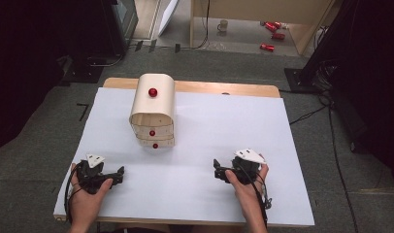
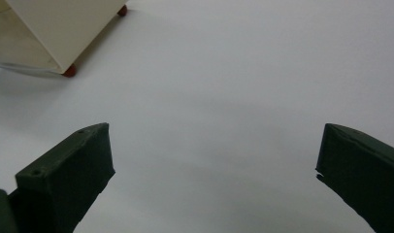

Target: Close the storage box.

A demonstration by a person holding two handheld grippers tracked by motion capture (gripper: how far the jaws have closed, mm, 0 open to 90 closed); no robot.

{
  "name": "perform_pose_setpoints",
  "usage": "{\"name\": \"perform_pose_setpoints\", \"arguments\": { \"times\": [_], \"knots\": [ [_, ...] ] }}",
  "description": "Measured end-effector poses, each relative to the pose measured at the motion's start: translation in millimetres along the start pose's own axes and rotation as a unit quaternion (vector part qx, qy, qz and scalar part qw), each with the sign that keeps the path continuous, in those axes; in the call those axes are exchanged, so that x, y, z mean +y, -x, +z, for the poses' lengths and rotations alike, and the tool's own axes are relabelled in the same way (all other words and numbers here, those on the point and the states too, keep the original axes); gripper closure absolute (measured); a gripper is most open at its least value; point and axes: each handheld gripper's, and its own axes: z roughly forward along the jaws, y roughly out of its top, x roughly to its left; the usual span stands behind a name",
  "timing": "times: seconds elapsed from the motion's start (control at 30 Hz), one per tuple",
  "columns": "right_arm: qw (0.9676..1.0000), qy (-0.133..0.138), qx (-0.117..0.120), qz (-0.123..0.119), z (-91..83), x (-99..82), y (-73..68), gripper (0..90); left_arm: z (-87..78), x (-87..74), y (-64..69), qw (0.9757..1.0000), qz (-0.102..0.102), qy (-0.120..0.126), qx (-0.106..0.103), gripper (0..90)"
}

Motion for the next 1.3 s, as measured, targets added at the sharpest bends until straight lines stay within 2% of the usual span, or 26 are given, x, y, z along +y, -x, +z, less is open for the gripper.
{"name": "perform_pose_setpoints", "arguments": {
  "times": [0.37,0.73,0.83,1.13,1.23,1.27,1.3],
  "knots": [
    [0.9992,0.001,-0.034,0.022,-18.5,-13.1,36.9,0.0,0.0,0.0,0.1,1.0,0.0,0.0,0.0,0.0],
    [0.997,-0.004,-0.067,0.038,-35.0,-28.3,72.5,0.0,0.0,0.0,0.2,1.0,0.0,0.0,0.0,0.0],
    [0.9948,-0.013,-0.095,0.036,-37.0,-34.7,83.0,0.0,0.0,0.0,0.1,1.0,0.001,0.0,0.0,0.0],
    [0.9896,-0.033,-0.129,0.054,-41.9,-48.3,111.2,0.0,0.0,0.1,0.1,1.0,0.0,0.0,0.0,0.0],
    [0.986,-0.043,-0.156,0.039,-39.0,-55.2,116.1,0.0,0.0,0.0,0.1,1.0,0.001,0.0,0.0,0.0],
    [0.9847,-0.054,-0.161,0.038,-36.6,-57.3,116.9,0.0,-0.1,0.0,0.1,1.0,0.001,0.0,0.0,0.0],
    [0.9851,-0.053,-0.159,0.04,-36.9,-57.1,117.7,0.0,0.0,0.0,0.2,1.0,0.001,0.0,0.0,0.0]
  ]
}}
